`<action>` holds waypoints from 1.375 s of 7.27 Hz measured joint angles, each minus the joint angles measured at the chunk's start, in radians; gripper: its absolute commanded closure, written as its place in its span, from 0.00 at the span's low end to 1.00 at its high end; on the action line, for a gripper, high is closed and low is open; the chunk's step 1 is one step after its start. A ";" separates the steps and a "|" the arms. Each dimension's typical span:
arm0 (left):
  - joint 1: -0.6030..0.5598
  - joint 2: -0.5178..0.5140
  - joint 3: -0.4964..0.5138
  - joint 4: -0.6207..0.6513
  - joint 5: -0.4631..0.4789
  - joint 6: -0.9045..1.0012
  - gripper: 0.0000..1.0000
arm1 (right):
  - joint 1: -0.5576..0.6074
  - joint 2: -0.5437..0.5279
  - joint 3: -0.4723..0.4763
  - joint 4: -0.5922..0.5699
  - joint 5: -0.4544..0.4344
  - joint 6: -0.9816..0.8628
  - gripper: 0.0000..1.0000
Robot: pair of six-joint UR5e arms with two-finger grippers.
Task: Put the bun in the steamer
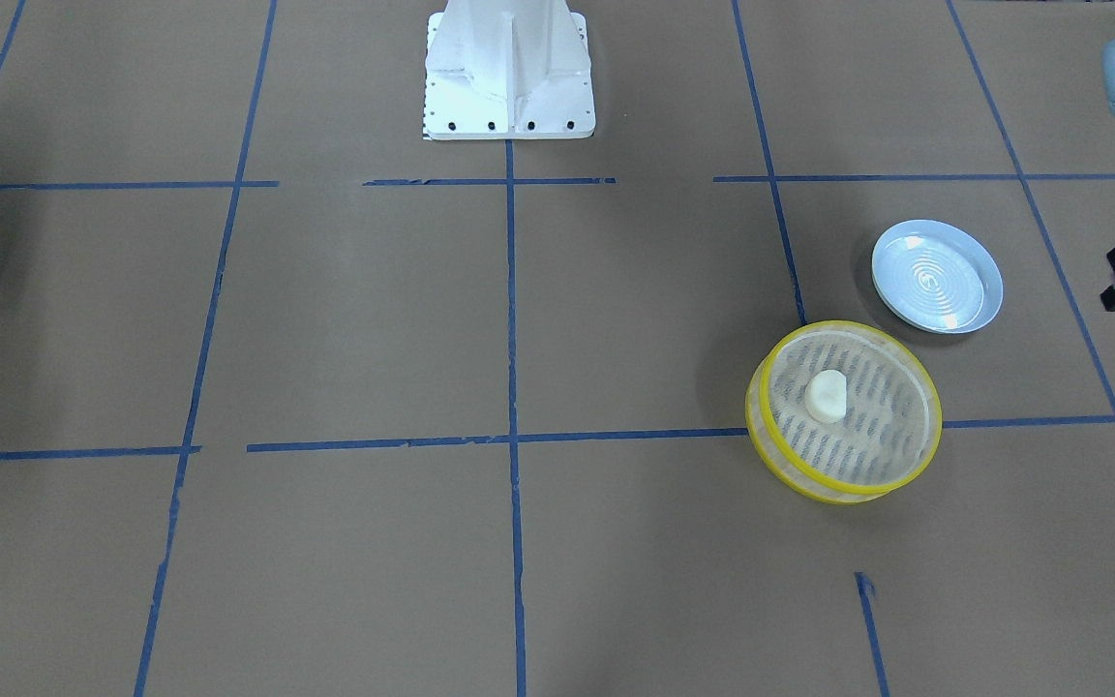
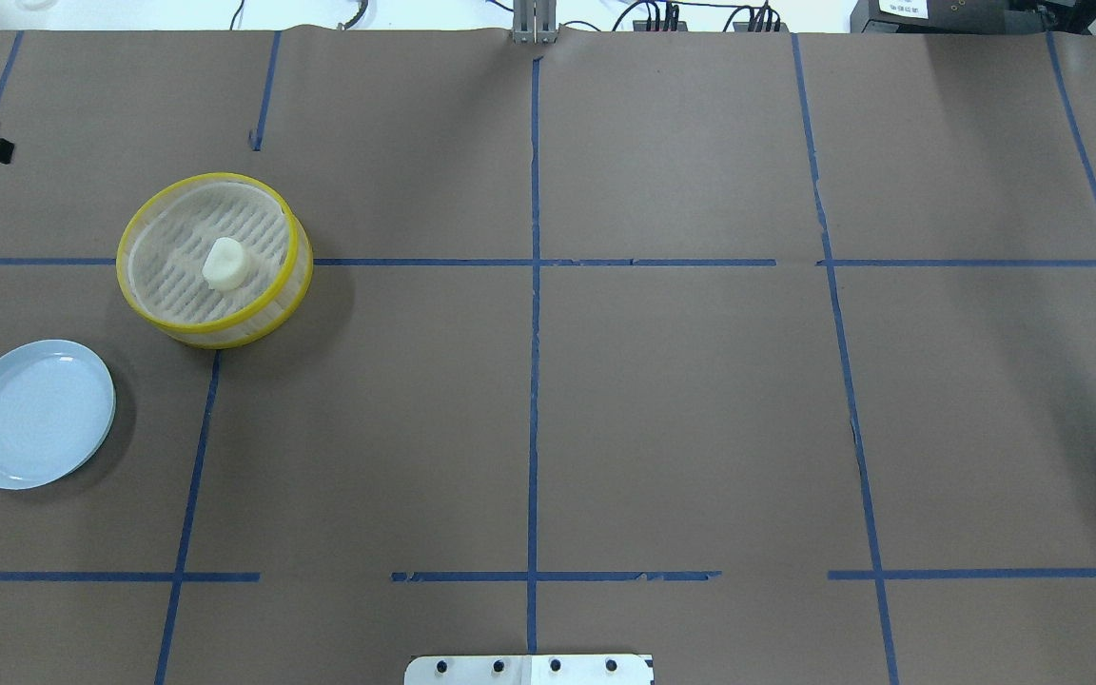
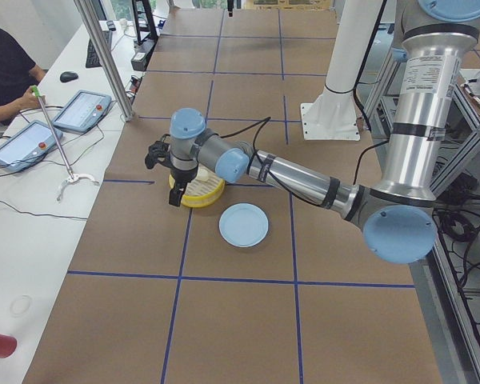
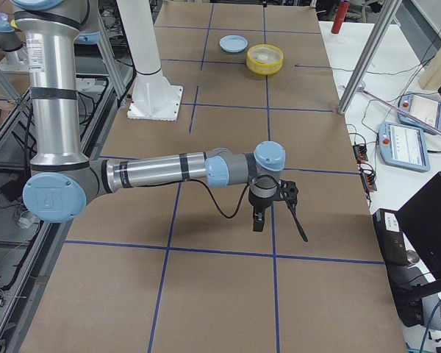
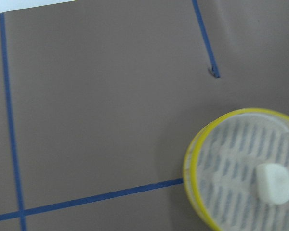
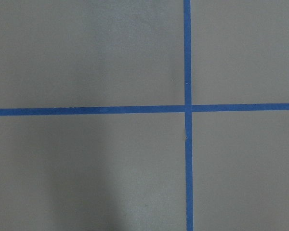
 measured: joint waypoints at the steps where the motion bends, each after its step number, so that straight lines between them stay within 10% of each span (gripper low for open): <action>1: -0.061 0.057 0.025 0.001 -0.005 0.102 0.00 | 0.000 0.000 0.000 0.000 0.000 0.000 0.00; 10: -0.176 0.155 0.078 0.189 -0.009 0.287 0.00 | 0.000 0.000 0.000 0.000 0.000 0.000 0.00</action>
